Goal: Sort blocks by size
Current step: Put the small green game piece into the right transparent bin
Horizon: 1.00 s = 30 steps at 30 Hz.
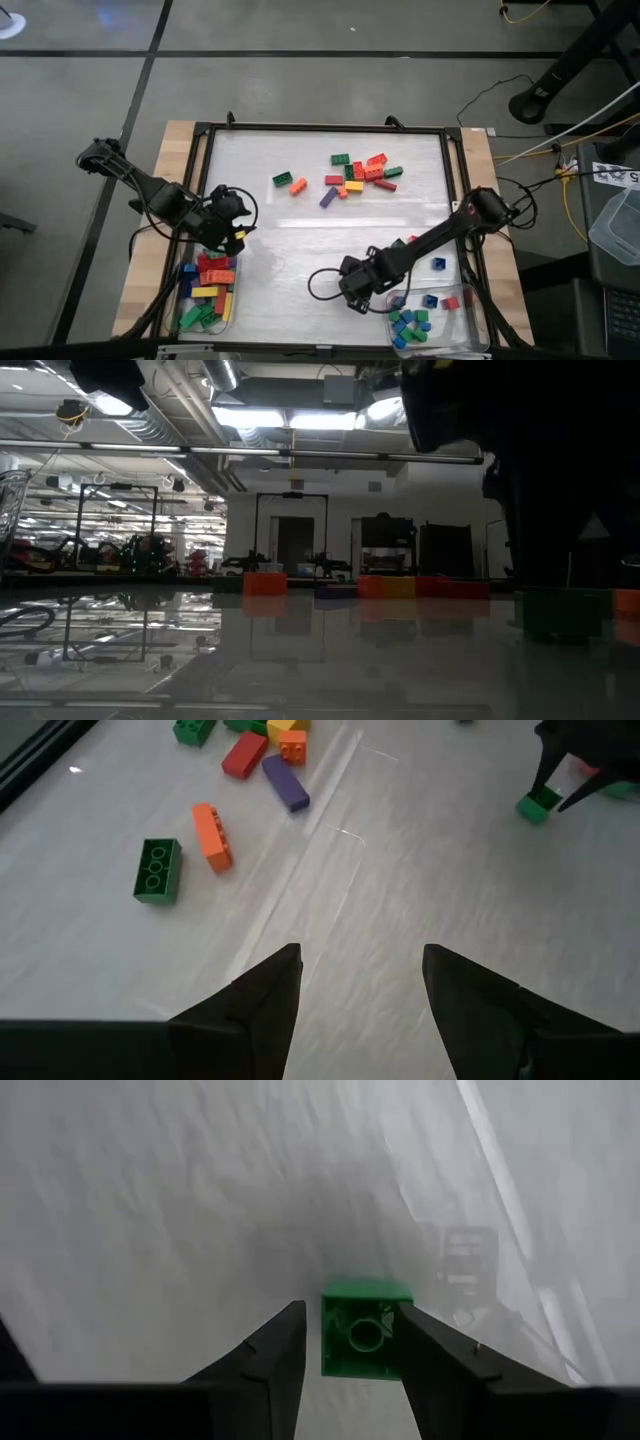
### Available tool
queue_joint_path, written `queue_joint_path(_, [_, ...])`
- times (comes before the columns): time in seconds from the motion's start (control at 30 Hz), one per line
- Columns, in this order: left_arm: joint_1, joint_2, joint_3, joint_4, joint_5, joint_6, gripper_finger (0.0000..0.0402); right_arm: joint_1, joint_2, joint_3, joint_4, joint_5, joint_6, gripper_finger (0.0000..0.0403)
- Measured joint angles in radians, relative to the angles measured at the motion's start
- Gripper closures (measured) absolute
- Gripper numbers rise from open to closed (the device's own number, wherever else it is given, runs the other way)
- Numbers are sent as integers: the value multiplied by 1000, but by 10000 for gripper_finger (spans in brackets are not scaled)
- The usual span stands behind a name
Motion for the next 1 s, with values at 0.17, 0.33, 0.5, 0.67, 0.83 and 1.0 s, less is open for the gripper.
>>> queue_joint_path(0.17, [0, 0, 0, 0, 0, -4, 204, 0, 30, 0, -4, -6, 0, 253])
queue_joint_path(0.33, [0, 0, 0, -1, 0, -5, 204, 0, 47, 2, -5, 2, -6, 253])
queue_joint_path(0.5, [0, 0, 0, 0, 1, -7, 204, 0, 62, 4, -13, 0, -8, 253])
queue_joint_path(0.67, [0, 0, 0, 0, 1, -7, 204, 0, 70, 5, -31, 2, -9, 261])
queue_joint_path(0.83, [0, 0, 0, 0, 1, -7, 204, 0, 71, 8, -34, 5, -9, 299])
queue_joint_path(1.0, [0, 0, 0, 2, 1, -7, 204, 0, 79, 45, -38, 19, -58, 300])
